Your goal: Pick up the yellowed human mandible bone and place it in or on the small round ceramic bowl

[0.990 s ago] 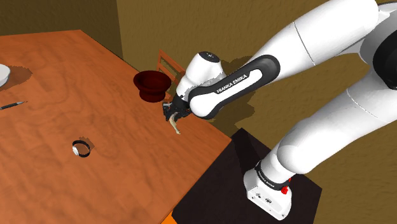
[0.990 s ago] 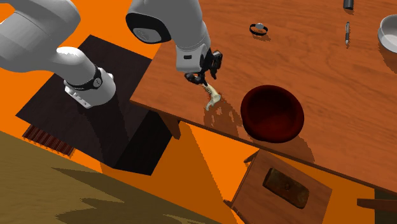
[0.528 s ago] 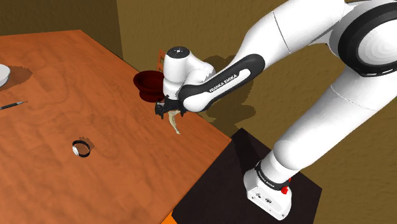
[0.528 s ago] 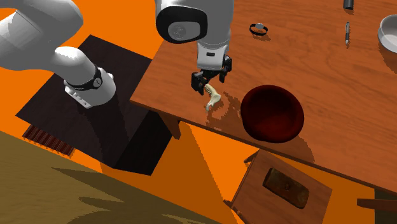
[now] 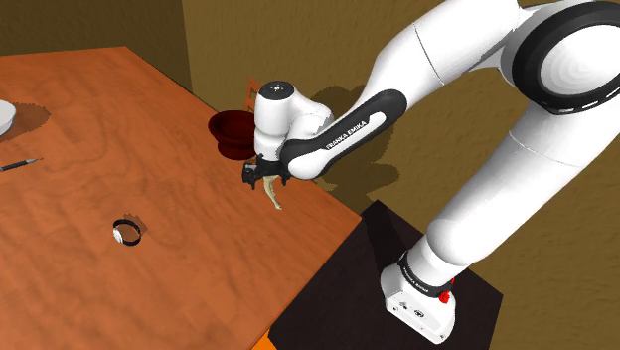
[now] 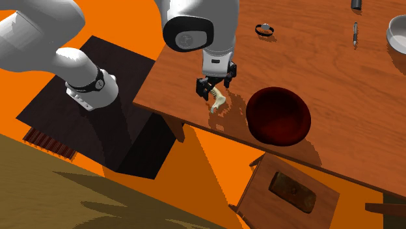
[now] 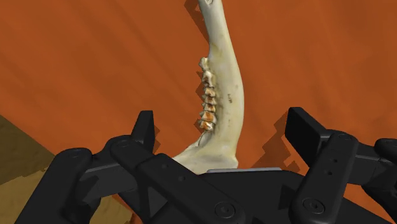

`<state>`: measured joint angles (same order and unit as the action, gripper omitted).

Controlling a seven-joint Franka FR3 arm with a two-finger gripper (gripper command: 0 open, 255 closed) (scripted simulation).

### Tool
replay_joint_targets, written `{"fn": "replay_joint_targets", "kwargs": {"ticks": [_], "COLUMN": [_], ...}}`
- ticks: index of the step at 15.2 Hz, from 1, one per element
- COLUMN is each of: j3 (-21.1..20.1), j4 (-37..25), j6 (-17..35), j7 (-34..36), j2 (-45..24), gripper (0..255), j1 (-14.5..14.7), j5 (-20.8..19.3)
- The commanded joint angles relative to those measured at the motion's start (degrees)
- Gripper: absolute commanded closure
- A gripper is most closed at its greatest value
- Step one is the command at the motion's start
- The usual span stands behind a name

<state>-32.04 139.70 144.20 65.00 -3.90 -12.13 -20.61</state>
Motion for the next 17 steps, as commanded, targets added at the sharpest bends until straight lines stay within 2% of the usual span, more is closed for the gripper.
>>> {"fn": "replay_joint_targets", "kwargs": {"ticks": [1, 3, 4, 12, 17], "j3": [0.0, 0.0, 0.0, 0.7, -0.6], "j4": [0.0, 0.0, 0.0, -0.2, -0.4], "j6": [0.0, 0.0, 0.0, 1.0, -2.5], "j7": [0.0, 0.0, 0.0, 0.4, -3.1], "j2": [0.0, 0.0, 0.0, -1.5, 3.1], "gripper": [0, 0, 255, 255, 255], "j1": [0.0, 0.0, 0.0, -0.4, -0.2], "j5": [0.0, 0.0, 0.0, -1.8, 3.9]}}
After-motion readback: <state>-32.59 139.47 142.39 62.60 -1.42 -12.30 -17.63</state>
